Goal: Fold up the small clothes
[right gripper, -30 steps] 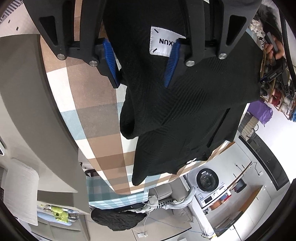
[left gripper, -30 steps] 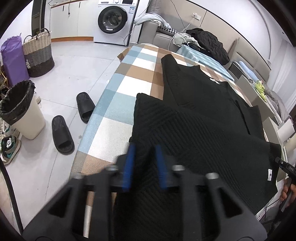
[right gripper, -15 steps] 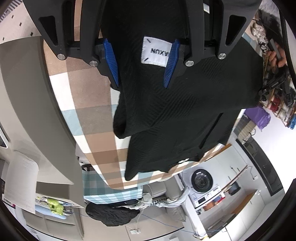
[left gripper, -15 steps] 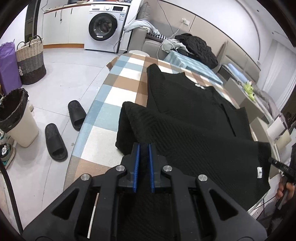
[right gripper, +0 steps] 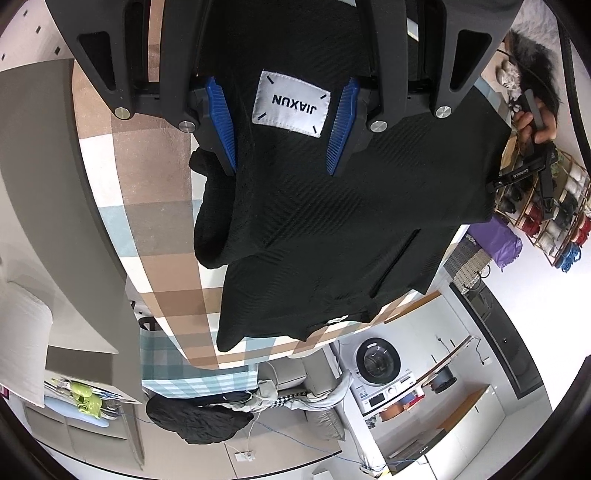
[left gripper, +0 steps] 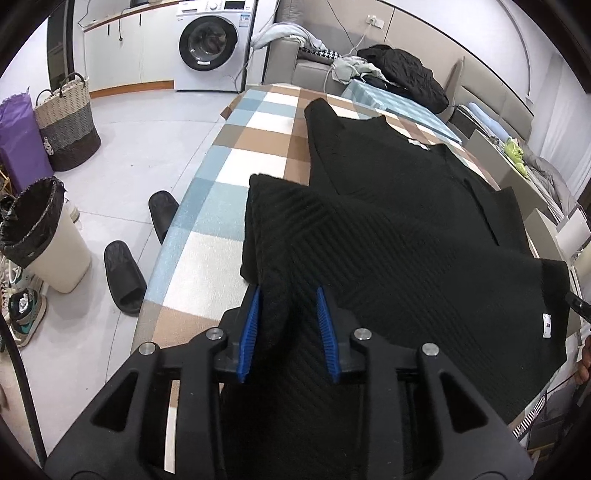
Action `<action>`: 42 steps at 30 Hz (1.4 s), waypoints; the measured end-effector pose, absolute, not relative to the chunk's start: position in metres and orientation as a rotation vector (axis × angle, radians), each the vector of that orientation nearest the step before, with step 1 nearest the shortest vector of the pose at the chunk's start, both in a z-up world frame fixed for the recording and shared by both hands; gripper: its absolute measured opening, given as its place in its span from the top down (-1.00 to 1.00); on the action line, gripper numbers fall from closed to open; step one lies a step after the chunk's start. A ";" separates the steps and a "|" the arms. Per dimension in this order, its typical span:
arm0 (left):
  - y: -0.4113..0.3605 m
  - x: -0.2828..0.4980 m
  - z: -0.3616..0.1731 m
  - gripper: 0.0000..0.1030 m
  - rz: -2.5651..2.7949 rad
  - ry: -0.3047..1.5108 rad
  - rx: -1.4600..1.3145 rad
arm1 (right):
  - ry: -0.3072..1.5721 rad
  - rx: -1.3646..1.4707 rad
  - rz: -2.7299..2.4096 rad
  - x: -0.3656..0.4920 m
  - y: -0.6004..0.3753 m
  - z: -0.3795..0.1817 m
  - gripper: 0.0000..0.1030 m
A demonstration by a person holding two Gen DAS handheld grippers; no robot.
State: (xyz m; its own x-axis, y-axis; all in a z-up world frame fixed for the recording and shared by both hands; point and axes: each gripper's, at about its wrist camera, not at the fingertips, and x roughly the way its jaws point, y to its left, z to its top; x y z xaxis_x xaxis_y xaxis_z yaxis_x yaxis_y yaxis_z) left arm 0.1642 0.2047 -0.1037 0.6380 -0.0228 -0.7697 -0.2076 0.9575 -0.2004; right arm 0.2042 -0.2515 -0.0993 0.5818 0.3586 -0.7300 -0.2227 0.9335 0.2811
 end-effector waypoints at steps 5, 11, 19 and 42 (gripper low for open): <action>0.210 0.166 -0.095 0.92 0.122 0.810 -0.287 | 0.858 0.115 0.271 0.216 -0.249 -0.106 0.90; 0.218 0.177 -0.060 0.92 0.108 0.716 -0.303 | 0.681 0.159 0.255 0.226 -0.260 -0.067 0.91; 0.231 0.243 -0.054 0.92 0.140 0.716 -0.294 | 0.689 0.232 0.177 0.289 -0.265 -0.064 0.91; 0.230 0.218 -0.089 0.92 0.156 0.781 -0.333 | 0.732 0.267 0.223 0.259 -0.281 -0.088 0.90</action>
